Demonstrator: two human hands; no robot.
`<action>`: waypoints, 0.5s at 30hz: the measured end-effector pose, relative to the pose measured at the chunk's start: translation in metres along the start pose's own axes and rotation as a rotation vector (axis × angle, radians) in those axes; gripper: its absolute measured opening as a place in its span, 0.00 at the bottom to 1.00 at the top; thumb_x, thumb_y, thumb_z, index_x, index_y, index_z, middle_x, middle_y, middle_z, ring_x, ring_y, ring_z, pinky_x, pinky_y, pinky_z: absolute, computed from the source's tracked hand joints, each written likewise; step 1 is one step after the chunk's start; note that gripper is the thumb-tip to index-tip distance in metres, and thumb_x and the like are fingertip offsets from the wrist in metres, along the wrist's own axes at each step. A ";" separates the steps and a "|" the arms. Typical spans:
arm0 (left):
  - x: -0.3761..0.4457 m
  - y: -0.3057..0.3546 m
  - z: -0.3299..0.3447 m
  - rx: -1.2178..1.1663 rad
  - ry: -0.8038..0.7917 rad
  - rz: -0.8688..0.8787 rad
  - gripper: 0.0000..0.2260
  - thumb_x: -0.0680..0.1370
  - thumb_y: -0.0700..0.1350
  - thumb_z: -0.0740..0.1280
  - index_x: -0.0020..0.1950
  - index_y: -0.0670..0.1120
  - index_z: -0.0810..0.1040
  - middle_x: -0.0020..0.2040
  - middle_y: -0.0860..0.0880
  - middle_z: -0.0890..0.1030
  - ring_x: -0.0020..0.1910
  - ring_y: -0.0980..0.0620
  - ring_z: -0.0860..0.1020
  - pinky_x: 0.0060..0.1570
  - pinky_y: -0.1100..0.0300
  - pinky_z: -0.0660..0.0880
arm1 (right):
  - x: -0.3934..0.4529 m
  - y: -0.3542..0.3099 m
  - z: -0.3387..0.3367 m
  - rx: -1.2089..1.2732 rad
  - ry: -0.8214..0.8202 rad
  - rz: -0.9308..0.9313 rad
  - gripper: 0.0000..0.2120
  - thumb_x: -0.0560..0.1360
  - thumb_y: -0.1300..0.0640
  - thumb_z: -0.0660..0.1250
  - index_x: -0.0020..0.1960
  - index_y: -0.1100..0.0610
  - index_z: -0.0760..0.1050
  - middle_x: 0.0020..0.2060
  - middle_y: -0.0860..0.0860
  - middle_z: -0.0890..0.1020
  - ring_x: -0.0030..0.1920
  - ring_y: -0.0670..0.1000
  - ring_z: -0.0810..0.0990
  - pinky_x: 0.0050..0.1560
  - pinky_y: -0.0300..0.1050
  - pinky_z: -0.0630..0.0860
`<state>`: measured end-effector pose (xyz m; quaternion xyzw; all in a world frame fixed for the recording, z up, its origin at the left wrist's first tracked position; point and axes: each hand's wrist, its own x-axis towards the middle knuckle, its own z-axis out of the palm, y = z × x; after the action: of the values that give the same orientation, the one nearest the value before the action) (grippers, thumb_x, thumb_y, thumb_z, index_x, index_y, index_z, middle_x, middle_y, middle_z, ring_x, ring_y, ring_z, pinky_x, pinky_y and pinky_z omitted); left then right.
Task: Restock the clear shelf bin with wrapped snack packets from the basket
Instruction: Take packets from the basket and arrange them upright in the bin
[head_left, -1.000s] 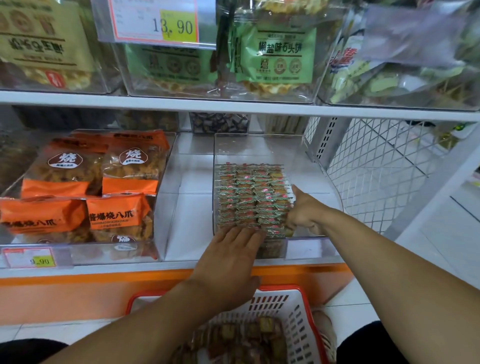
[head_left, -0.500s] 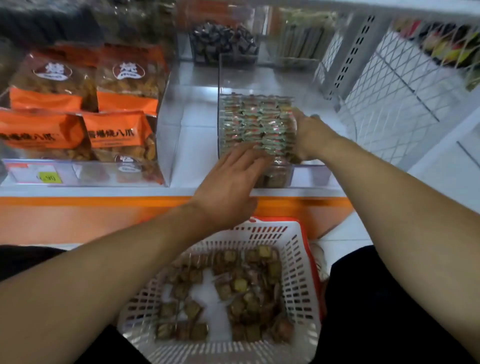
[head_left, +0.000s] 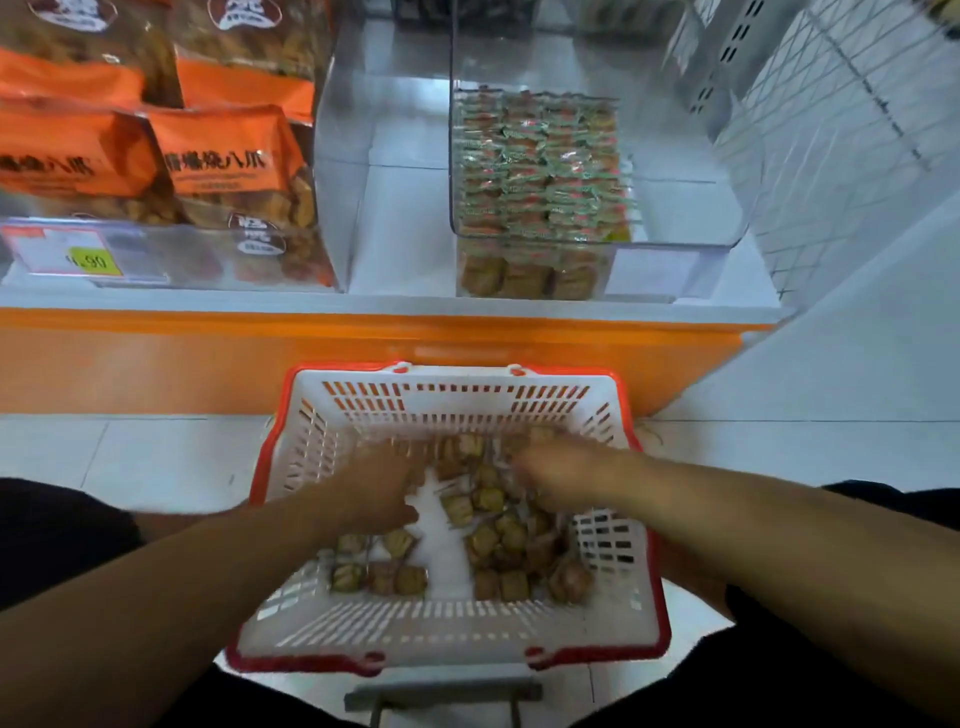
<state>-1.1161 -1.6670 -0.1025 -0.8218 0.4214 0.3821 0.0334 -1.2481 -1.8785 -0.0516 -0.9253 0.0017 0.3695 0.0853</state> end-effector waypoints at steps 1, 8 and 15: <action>0.006 -0.004 0.016 -0.009 -0.031 -0.027 0.23 0.77 0.54 0.71 0.70 0.50 0.74 0.69 0.47 0.76 0.66 0.47 0.75 0.65 0.53 0.72 | 0.008 0.006 0.024 0.036 -0.087 0.039 0.19 0.78 0.60 0.65 0.68 0.57 0.72 0.58 0.59 0.80 0.56 0.60 0.80 0.56 0.53 0.78; 0.044 0.013 0.104 -0.273 -0.251 -0.061 0.29 0.78 0.57 0.70 0.76 0.51 0.66 0.76 0.47 0.68 0.73 0.47 0.69 0.69 0.53 0.67 | 0.060 0.014 0.142 0.228 -0.073 0.163 0.30 0.78 0.46 0.67 0.76 0.54 0.64 0.74 0.58 0.68 0.69 0.61 0.72 0.66 0.53 0.73; 0.070 0.040 0.133 -0.498 -0.196 -0.204 0.32 0.78 0.51 0.70 0.79 0.47 0.62 0.76 0.44 0.68 0.72 0.45 0.71 0.69 0.53 0.70 | 0.103 0.012 0.183 0.218 -0.148 0.179 0.34 0.79 0.57 0.65 0.81 0.49 0.54 0.80 0.56 0.53 0.75 0.66 0.62 0.72 0.62 0.66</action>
<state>-1.2000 -1.6892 -0.2316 -0.8020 0.2246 0.5459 -0.0907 -1.2991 -1.8548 -0.2547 -0.8769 0.1179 0.4404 0.1520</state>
